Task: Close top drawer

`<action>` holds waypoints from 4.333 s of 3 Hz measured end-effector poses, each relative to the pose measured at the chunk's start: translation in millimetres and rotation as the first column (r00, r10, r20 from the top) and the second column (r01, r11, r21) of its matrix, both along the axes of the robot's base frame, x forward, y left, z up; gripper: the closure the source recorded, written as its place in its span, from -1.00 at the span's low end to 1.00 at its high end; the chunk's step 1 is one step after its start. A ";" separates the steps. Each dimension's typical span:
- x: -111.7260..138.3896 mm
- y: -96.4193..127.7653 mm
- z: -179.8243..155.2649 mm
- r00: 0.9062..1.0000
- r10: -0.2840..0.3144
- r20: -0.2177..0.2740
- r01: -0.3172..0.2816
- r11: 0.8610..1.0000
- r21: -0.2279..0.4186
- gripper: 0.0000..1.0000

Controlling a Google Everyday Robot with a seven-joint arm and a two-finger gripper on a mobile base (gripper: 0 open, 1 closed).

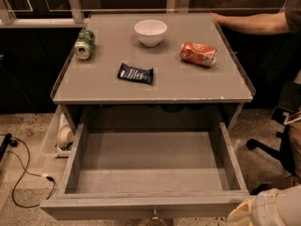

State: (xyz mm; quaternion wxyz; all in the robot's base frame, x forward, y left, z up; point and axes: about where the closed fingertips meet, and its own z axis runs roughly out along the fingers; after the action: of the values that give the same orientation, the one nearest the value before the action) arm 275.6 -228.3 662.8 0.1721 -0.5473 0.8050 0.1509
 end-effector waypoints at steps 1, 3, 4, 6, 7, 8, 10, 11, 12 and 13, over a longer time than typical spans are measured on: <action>3.0 5.1 -29.1 0.999 -0.032 0.015 0.032 0.999 0.042 1.00; 57.4 48.7 24.5 0.985 0.036 0.169 -0.047 0.997 0.059 0.63; 57.4 48.7 24.5 0.985 0.036 0.169 -0.047 0.997 0.059 0.68; 26.5 24.1 4.9 0.996 -0.019 0.083 0.013 0.997 0.071 1.00; 26.7 24.4 4.8 0.996 -0.018 0.084 0.012 0.997 0.070 1.00; 31.4 30.4 -12.5 0.997 -0.009 0.079 0.004 0.998 0.062 1.00; 42.6 39.4 -25.4 0.997 0.004 0.081 -0.008 0.998 0.057 0.63; 42.6 39.4 -25.4 0.997 0.004 0.081 -0.008 0.998 0.057 0.16; 42.6 39.4 -25.4 0.997 0.004 0.081 -0.008 0.998 0.056 -0.30; 42.6 39.5 -25.4 0.997 0.004 0.081 -0.008 0.998 0.056 -0.77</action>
Offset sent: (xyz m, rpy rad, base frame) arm 0.0590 0.0411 0.0081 0.1014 -0.1721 0.0118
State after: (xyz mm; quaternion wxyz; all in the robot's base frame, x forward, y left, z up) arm 318.2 -188.8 637.4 0.2196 -0.5503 0.7911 0.1519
